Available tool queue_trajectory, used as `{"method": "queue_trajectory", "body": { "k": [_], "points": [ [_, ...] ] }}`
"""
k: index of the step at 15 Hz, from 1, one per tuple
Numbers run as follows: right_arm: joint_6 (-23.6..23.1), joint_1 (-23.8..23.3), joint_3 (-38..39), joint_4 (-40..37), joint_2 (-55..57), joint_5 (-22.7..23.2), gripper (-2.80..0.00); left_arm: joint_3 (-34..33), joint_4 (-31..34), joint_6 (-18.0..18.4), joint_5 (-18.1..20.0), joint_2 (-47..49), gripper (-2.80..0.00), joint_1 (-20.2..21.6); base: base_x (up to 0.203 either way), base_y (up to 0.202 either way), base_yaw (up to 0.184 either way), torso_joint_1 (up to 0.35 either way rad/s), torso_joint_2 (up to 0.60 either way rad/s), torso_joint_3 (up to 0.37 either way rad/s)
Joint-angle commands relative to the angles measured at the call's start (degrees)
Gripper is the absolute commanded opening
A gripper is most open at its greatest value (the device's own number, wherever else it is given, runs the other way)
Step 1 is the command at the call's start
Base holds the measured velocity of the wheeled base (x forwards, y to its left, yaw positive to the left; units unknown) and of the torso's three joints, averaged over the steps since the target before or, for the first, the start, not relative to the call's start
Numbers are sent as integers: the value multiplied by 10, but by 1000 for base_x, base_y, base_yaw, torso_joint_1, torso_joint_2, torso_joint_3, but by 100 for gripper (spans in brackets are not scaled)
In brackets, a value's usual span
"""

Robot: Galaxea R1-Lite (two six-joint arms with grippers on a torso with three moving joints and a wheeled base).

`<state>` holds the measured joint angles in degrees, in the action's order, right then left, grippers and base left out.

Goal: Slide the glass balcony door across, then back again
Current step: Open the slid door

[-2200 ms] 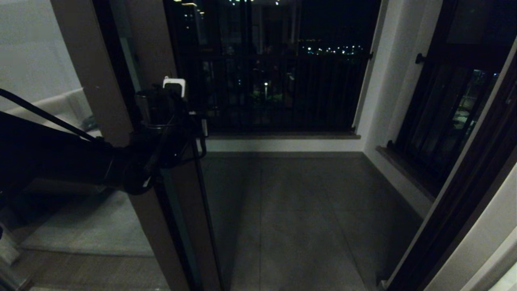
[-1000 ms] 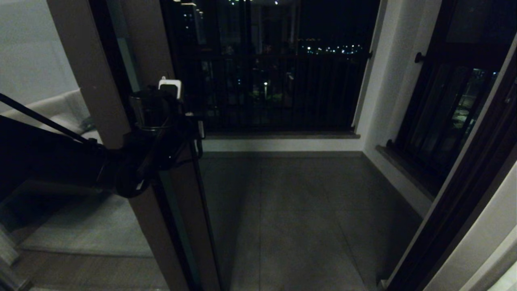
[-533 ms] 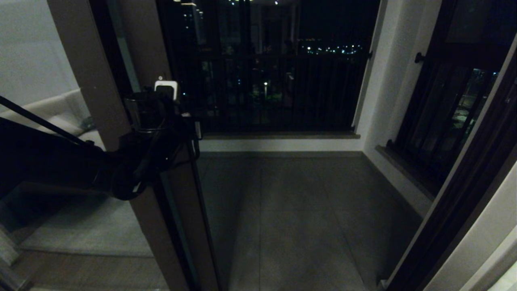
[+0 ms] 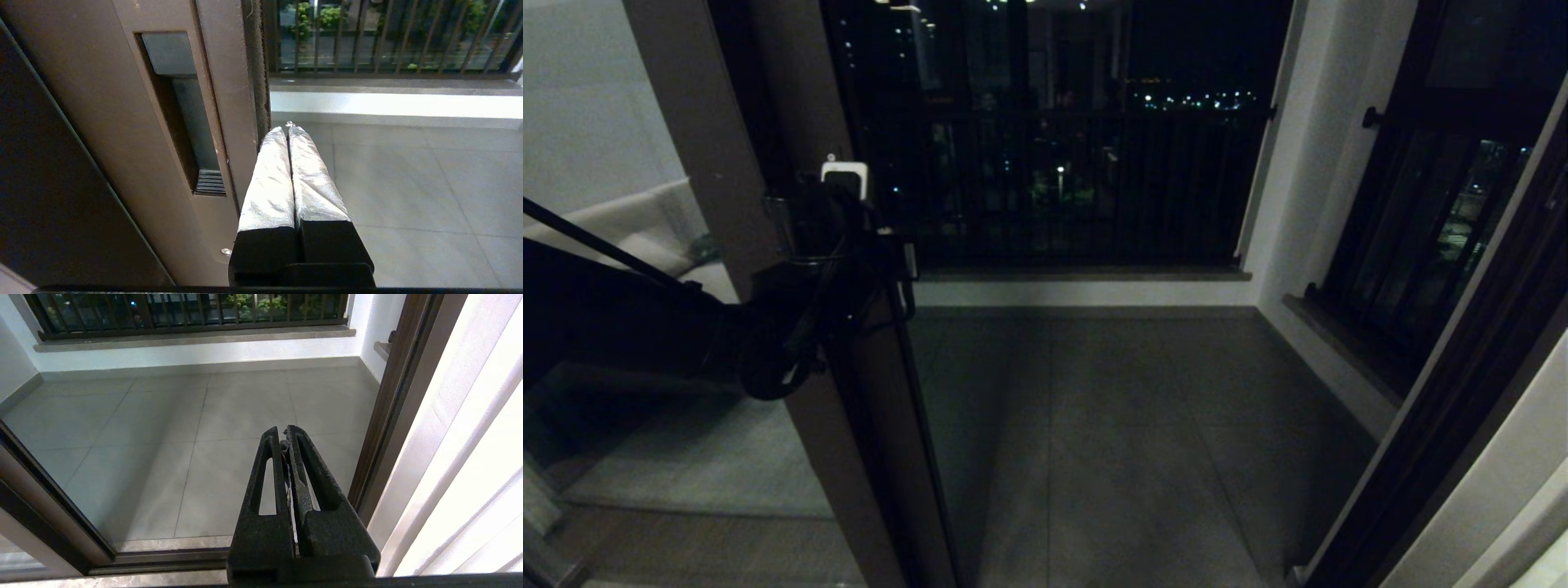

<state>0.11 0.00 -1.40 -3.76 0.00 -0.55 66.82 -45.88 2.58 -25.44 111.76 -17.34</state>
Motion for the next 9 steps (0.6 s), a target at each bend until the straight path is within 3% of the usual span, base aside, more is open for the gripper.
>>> {"method": "queue_trajectory", "body": {
  "k": [1, 9],
  "points": [
    [0, 0, 0, 0, 1, 0, -280, 1, -4, 1, 2, -2, -280, -1, 0, 0, 0, 0, 0, 0],
    [1, 0, 0, 0, 1, 0, -280, -3, -8, 9, 2, -44, -280, -10, 0, 0, 0, 0, 0, 0]
  ]
}}
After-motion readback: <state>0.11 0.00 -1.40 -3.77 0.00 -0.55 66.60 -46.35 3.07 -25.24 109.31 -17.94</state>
